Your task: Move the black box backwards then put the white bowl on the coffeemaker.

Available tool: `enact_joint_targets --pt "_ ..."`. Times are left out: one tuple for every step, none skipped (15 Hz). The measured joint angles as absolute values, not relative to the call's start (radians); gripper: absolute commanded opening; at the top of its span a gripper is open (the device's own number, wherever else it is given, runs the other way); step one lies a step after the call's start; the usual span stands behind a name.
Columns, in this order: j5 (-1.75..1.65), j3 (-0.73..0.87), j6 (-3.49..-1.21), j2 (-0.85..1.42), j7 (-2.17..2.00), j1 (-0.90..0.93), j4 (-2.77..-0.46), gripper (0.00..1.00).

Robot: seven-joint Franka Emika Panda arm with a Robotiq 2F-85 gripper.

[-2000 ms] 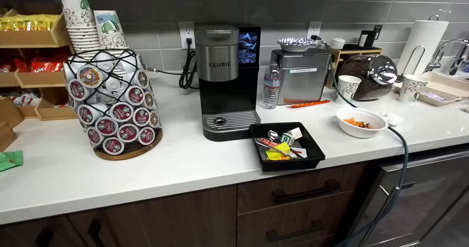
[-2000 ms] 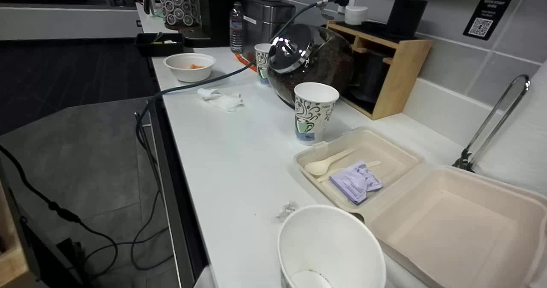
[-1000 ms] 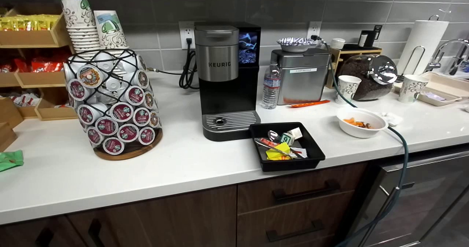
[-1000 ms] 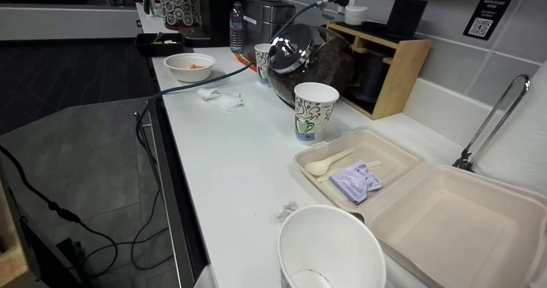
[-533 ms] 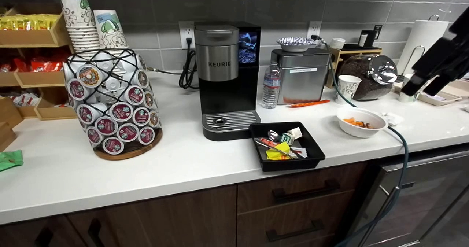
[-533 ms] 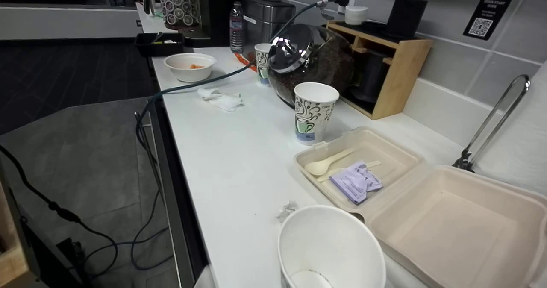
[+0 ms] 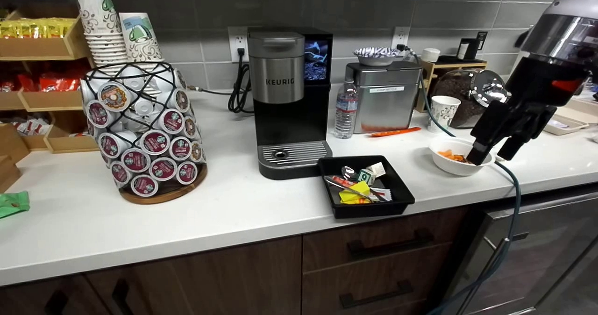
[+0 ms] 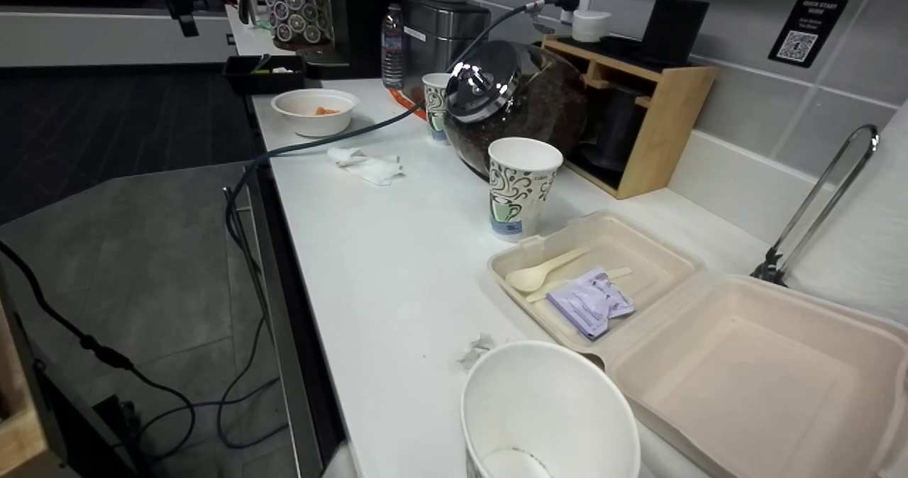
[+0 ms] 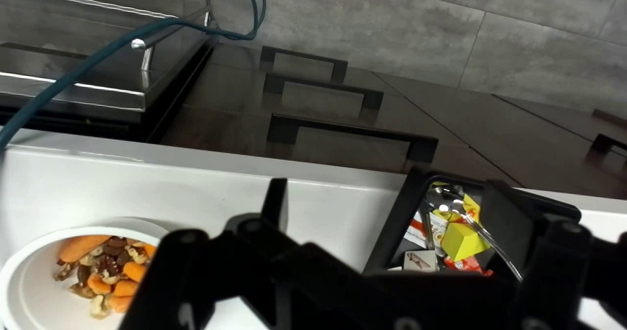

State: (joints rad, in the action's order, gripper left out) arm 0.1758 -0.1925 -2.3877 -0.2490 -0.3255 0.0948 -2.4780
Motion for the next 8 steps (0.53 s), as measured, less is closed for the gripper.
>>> enact_joint_targets --pt "0.176 -0.192 -2.397 -0.249 -0.337 0.094 -2.477 1.00" --pt "0.198 -0.192 -2.412 -0.244 -0.365 0.095 -2.477 1.00" --pt "0.227 -0.192 -2.436 -0.231 -0.391 0.098 -2.476 1.00" --pt "0.258 -0.192 -2.470 -0.206 -0.417 0.101 -2.471 1.00" --pt "0.286 -0.193 -2.509 -0.177 -0.437 0.104 -2.465 1.00" --pt "0.311 -0.193 -2.564 -0.140 -0.463 0.108 -2.458 1.00" --pt "0.328 -0.194 -2.619 -0.104 -0.490 0.111 -2.450 1.00" --pt "0.341 -0.194 -2.679 -0.065 -0.520 0.113 -2.441 1.00"
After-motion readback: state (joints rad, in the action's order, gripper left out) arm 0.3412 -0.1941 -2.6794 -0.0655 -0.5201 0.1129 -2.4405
